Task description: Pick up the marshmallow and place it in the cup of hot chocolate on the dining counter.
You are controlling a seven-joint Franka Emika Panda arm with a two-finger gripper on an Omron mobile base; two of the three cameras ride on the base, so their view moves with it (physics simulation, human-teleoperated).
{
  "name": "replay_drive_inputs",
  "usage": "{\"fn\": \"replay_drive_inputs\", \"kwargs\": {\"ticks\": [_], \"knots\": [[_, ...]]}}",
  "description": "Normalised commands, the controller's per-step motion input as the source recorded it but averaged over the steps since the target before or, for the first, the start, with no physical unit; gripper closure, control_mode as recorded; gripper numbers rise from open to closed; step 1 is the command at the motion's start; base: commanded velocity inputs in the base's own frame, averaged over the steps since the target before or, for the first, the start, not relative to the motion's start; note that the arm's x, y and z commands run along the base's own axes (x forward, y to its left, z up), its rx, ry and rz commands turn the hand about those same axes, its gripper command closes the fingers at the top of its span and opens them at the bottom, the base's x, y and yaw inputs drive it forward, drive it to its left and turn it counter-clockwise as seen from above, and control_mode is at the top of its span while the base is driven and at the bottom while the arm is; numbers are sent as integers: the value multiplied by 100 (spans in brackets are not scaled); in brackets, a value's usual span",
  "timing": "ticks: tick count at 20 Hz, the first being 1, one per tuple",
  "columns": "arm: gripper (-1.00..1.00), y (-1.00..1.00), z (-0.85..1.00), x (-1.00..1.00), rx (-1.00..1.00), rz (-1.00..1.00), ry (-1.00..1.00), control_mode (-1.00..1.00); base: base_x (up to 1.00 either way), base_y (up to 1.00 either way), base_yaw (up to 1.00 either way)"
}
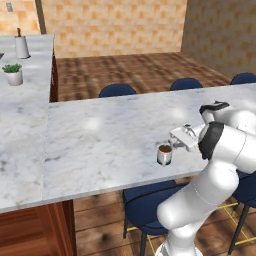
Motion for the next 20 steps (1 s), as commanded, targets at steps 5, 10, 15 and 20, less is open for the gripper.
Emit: {"fn": "replay_drive_inputs", "kwargs": {"ticks": [5,10,15,20], "knots": [[100,0,-24,27,0,0,6,-100,0,0,0],[100,0,-21,34,0,0,8,-100,0,0,0],[100,0,-18,23,0,0,8,-100,0,0,0],[100,0,-22,11,0,0,4,-100,0,0,0]]}}
